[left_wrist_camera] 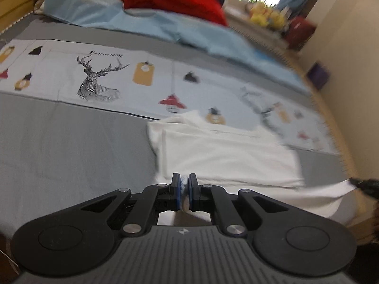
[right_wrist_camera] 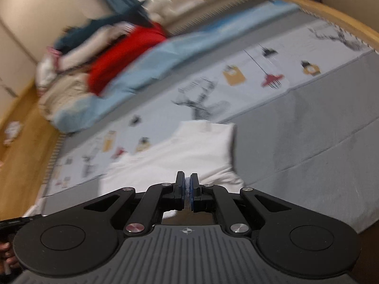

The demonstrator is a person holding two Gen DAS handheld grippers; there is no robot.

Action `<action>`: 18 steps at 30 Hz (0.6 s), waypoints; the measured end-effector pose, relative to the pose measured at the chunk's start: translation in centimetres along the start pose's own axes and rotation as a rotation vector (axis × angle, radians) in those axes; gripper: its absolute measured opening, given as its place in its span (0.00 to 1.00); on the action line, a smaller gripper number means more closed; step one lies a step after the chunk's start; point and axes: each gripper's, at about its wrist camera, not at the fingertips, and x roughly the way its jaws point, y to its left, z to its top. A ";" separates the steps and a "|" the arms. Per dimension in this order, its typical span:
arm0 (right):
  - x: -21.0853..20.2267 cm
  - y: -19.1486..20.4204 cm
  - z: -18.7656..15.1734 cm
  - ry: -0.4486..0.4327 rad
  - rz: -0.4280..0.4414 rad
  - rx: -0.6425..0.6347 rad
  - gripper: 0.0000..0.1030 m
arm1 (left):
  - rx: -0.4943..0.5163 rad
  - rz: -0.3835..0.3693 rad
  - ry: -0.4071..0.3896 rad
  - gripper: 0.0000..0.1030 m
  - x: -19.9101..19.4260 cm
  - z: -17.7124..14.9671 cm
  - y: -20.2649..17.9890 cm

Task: Fold small clothes
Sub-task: 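Lift the hem with both tools and fold it over onto the collar section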

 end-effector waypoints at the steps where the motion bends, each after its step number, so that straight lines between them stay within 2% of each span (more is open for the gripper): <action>1: 2.0 -0.2 0.8 0.012 -0.029 0.004 0.03 | 0.013 0.024 0.015 0.06 1.9 1.0 -0.2; 6: 10.6 -0.3 3.6 0.065 -0.152 0.018 0.03 | 0.034 0.095 0.065 0.06 8.9 4.3 0.0; 11: 15.5 -0.9 3.6 0.105 -0.206 0.001 0.03 | -0.017 0.103 0.121 0.06 12.7 4.4 1.7; 14: 16.7 -1.6 4.2 0.065 -0.204 0.039 0.04 | -0.067 0.119 0.093 0.09 13.0 5.0 2.7; 18: 16.6 -2.4 4.8 -0.033 -0.294 0.057 0.08 | -0.106 0.138 0.116 0.10 13.3 4.7 3.7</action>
